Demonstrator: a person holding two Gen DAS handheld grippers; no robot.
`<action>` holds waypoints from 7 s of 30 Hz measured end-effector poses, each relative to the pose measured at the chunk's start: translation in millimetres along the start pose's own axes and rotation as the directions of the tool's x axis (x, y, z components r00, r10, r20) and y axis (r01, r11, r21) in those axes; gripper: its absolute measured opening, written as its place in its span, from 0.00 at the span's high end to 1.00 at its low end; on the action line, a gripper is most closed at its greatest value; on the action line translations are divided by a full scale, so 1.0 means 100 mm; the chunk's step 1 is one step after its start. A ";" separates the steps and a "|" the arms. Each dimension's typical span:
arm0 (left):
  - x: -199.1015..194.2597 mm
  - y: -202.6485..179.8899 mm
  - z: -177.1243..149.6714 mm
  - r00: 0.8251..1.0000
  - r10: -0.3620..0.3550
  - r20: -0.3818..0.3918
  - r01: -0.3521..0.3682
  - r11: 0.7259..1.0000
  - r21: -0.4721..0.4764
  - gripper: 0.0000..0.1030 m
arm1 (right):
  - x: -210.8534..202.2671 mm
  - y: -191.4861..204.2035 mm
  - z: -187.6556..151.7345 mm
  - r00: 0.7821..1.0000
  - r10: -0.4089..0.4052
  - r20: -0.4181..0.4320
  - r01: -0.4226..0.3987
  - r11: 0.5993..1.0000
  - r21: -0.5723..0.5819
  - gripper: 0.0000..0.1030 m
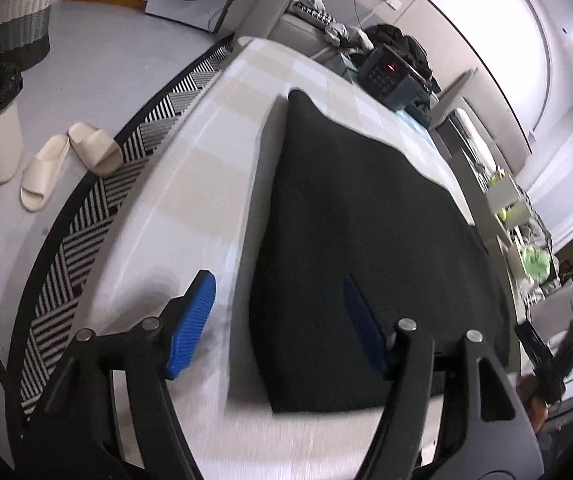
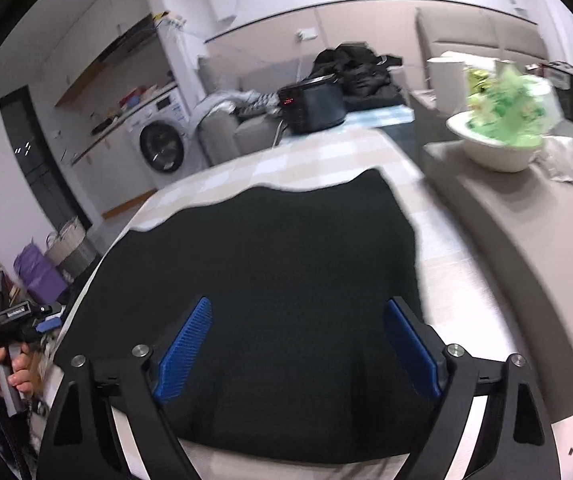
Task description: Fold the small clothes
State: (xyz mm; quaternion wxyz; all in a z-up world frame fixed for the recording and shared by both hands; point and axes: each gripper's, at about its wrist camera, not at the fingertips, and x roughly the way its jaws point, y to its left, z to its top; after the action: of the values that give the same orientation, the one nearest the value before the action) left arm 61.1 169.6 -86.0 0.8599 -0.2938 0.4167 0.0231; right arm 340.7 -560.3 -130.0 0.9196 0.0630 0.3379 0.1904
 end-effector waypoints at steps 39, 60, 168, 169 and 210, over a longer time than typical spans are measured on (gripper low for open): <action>0.05 -0.16 -0.38 0.990 -0.137 0.032 0.137 0.991 0.014 0.91 | 0.56 1.03 -0.33 0.976 0.145 -0.161 -0.176 0.964 -0.201 0.13; -0.17 -0.36 -0.17 0.961 -0.272 0.044 0.274 0.961 -0.034 0.93 | 1.09 2.66 -0.83 0.933 0.246 -0.261 -0.351 0.775 -0.525 0.14; 1.66 -2.22 -0.06 0.904 -0.239 -0.354 0.328 0.920 0.217 0.25 | 0.32 -0.91 0.03 0.968 0.168 -0.185 -0.157 0.985 0.073 0.77; 1.66 -2.22 -0.07 0.905 -0.239 -0.351 0.328 0.918 0.222 0.25 | 0.35 -0.96 0.01 0.968 0.138 -0.208 -0.123 0.989 0.085 0.75; 1.50 -2.28 -0.03 0.964 -0.122 -0.236 0.205 0.908 0.366 0.56 | -0.49 -1.44 -0.52 0.977 0.127 -0.170 -0.078 0.959 0.271 0.67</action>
State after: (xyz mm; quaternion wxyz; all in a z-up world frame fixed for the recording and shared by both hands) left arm 222.1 -50.9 -86.2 0.8516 -0.1531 0.4741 -0.1628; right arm 317.7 -712.5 -175.8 0.8563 0.1838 0.4408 0.1966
